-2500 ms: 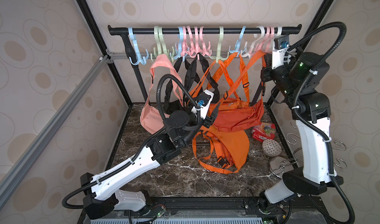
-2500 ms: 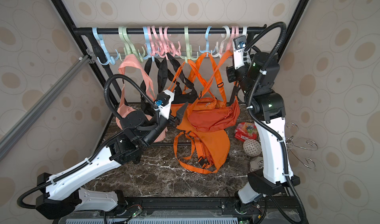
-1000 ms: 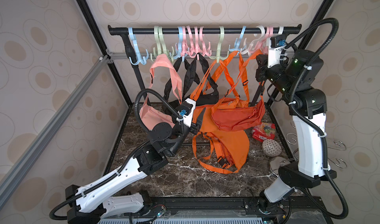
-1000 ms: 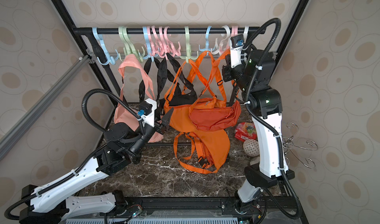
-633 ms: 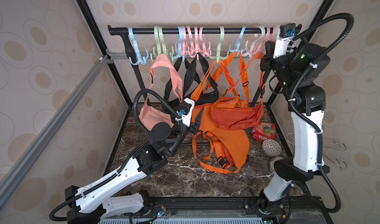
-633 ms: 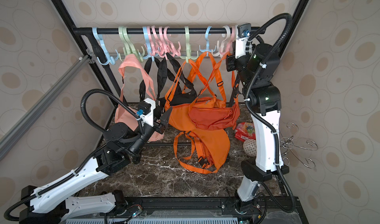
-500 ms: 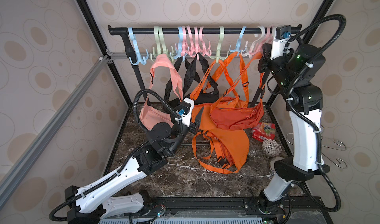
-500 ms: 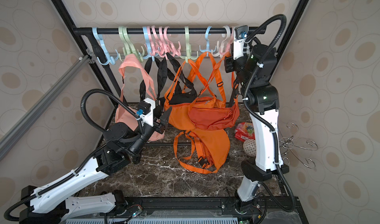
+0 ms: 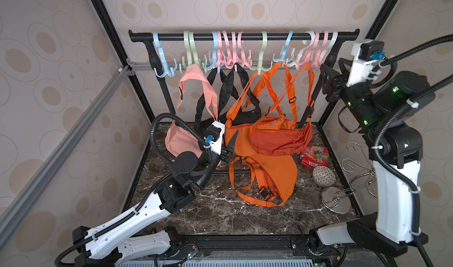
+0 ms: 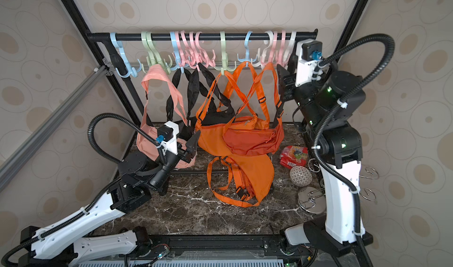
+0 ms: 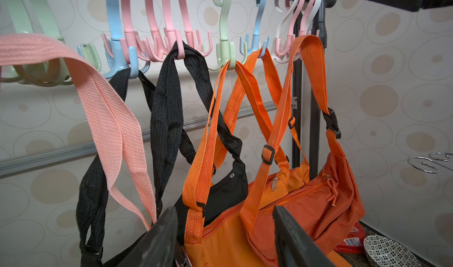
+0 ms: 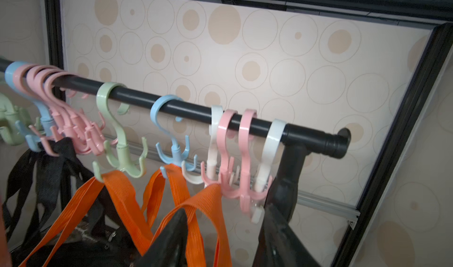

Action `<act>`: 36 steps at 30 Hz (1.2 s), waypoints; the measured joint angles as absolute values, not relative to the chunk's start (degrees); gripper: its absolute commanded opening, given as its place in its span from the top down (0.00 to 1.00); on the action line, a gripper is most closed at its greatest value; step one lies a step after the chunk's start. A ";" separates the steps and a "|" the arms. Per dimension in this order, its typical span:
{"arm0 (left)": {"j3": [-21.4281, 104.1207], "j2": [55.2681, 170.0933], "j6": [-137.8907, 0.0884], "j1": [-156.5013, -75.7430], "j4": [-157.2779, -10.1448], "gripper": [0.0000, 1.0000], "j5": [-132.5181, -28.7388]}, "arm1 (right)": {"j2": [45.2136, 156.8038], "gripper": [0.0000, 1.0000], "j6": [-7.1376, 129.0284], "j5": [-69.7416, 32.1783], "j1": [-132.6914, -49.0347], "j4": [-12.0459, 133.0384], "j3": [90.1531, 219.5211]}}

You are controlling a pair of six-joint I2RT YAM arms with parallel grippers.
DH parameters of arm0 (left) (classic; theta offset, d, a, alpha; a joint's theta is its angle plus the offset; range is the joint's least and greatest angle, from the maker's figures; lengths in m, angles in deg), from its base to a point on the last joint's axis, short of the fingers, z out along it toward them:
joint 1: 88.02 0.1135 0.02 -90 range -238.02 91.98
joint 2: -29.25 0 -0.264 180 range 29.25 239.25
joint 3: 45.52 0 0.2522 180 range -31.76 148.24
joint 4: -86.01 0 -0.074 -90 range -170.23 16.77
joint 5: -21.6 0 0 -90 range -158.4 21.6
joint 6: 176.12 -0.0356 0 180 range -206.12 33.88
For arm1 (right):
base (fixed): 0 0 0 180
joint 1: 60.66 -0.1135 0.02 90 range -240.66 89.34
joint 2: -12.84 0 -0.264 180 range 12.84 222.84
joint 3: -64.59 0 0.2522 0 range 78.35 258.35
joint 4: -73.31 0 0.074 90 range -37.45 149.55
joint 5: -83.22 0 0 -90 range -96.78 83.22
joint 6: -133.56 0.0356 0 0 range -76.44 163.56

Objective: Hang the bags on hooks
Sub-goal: Hang the bag on the hook, then adjust the bag at the hook.

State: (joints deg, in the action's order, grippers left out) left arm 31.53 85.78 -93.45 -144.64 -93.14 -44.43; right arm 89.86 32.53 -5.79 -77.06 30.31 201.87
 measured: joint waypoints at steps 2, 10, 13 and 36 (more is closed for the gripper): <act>30.50 84.65 -93.30 -144.64 -93.20 0.38 -44.21 | 86.43 0.67 33.36 -6.79 -77.06 30.79 196.04; 27.42 80.84 -92.12 -144.64 -93.00 0.38 -43.06 | 89.18 0.74 35.86 -12.17 -77.06 30.31 190.27; 25.17 78.70 -91.31 -144.64 -92.35 0.38 -42.14 | 92.52 0.75 36.47 -12.37 -77.06 29.94 191.73; 20.25 70.90 -86.55 -144.64 -84.68 0.42 -38.16 | 115.10 0.89 34.02 -3.82 -74.68 20.87 228.10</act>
State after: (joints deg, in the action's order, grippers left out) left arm 20.25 70.90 -86.55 -144.64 -84.68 -38.16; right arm 115.10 34.02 -3.82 -74.68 20.87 228.10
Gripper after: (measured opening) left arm 0.586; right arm 0.112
